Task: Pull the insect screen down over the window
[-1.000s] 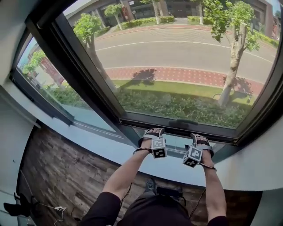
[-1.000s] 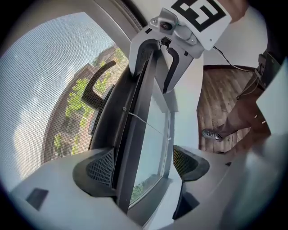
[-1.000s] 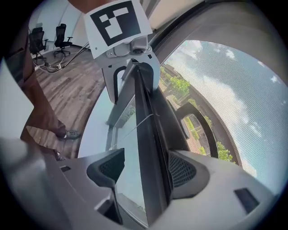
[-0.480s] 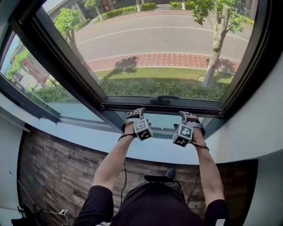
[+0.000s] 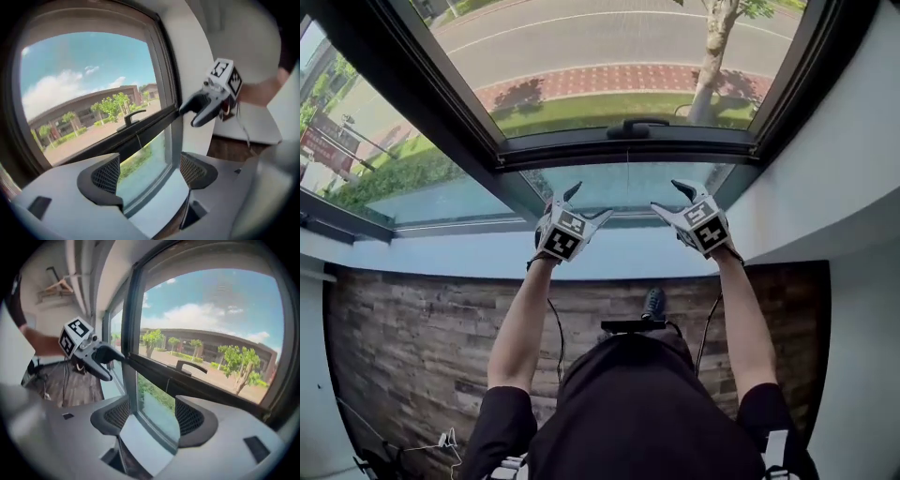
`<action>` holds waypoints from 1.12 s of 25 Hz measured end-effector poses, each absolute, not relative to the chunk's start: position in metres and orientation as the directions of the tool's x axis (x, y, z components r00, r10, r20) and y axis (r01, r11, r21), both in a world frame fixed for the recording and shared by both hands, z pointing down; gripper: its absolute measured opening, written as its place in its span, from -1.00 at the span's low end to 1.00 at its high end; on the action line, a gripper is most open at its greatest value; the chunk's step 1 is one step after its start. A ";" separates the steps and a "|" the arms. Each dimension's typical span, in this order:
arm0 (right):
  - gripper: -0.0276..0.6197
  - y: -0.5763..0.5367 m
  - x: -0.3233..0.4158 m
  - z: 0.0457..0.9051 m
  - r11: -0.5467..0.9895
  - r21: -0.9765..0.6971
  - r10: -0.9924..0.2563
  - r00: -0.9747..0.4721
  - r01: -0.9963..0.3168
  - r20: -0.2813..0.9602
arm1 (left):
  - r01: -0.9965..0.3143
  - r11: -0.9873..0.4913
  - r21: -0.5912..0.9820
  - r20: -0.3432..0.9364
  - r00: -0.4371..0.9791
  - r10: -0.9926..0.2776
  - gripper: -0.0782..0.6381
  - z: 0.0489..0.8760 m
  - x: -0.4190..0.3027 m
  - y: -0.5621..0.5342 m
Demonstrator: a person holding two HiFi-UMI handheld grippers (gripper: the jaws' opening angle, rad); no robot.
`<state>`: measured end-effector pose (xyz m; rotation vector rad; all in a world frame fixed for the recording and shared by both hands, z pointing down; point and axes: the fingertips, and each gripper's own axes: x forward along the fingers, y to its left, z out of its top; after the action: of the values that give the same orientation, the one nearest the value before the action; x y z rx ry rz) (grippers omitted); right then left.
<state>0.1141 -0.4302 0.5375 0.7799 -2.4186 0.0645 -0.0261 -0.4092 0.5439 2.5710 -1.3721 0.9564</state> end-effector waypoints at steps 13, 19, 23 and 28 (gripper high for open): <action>0.03 -0.206 0.181 0.531 0.513 -0.532 -0.589 -0.727 -0.674 0.353 | -0.692 -0.558 0.457 0.120 0.670 -0.733 0.33 0.516 -0.055 -0.193; 0.03 -0.173 0.177 0.507 0.460 -0.756 -0.624 -0.775 -0.466 0.098 | -0.682 -0.574 0.453 0.057 0.665 -0.745 0.33 0.500 -0.056 -0.149; 0.03 -0.141 0.172 0.479 0.489 -0.797 -0.620 -0.784 -0.354 -0.033 | -0.679 -0.591 0.436 -0.017 0.650 -0.759 0.33 0.464 -0.055 -0.115; 0.03 -0.093 0.183 0.464 0.504 -0.819 -0.615 -0.780 -0.274 -0.117 | -0.687 -0.593 0.420 -0.055 0.633 -0.772 0.33 0.435 -0.039 -0.078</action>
<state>0.1830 -0.0934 0.4637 0.9547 -3.0544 1.5306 -0.0394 -0.0780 0.4353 2.4960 -1.1626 -0.3280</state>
